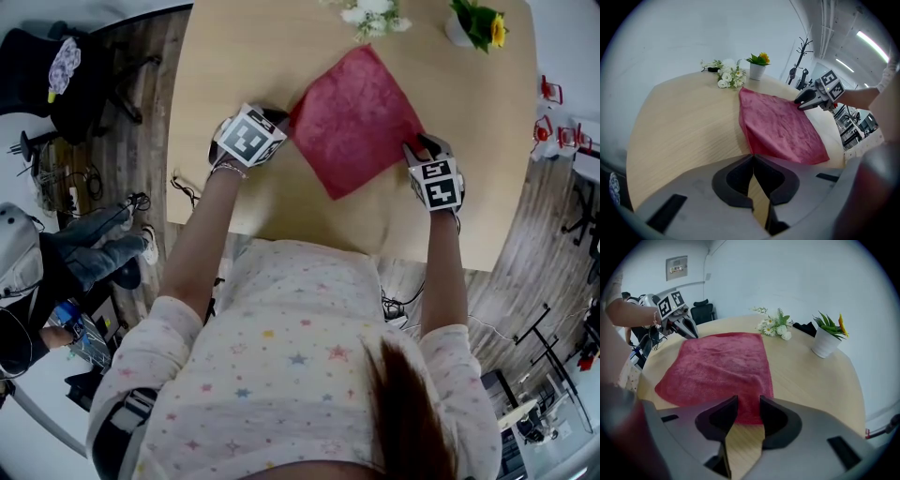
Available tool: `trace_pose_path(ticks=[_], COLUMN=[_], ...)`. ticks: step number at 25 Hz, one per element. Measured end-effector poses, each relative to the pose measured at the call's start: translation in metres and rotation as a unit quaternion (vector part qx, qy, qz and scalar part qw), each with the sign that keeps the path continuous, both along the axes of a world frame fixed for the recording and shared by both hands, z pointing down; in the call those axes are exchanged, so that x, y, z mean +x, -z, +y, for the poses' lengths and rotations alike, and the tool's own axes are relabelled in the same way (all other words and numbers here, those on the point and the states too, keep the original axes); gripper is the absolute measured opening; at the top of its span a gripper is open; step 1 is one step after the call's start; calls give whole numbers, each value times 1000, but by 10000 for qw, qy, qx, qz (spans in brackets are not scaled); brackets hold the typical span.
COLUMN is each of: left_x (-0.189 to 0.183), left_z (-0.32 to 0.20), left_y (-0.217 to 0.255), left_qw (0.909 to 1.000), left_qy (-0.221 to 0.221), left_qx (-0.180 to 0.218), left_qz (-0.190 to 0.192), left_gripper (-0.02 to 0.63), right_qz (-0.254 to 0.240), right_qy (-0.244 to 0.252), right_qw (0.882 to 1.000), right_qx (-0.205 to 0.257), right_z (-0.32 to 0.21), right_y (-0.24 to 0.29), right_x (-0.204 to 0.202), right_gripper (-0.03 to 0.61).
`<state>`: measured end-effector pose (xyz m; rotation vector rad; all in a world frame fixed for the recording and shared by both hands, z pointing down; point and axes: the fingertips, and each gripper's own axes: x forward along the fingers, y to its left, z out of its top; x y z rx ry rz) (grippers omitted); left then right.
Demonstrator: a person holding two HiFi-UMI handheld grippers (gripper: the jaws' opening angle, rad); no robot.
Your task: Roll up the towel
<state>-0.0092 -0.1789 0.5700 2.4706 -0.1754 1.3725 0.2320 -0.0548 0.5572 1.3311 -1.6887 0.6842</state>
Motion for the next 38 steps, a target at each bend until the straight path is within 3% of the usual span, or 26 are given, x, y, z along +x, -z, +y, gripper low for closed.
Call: trace_pose_path(ticks=[13,20,25,28,34,38], left_x=[-53,-69,-70,-71,-76,-77], left_z=[20,27,26,27,29,35], left_y=[-2,-1,11,19,27,20], left_qw=[9985,9975,9963,9961,9951,9966], left_qy=[474,666,699,610,200,97], left_qx=[-155,140,499,631,888,711], left_qz=[-244,-194,23,93,378,395], left_gripper=[15,18,20,22,26,43], right_qz=[697,540,-165,-579,-937,-1060], right_qy=[894,627,203,203,395,445], right_qw=[9936,9965,9989,9973,9946,9933], right_qx=[-27,147,380,405,207,102], right_z=[-21,8,29,45,76,90], right_y=[1,16,37,42,30,23], right_x=[20,8,-32,-71,-140,-171], right_gripper=[153,160,158,156,146,136])
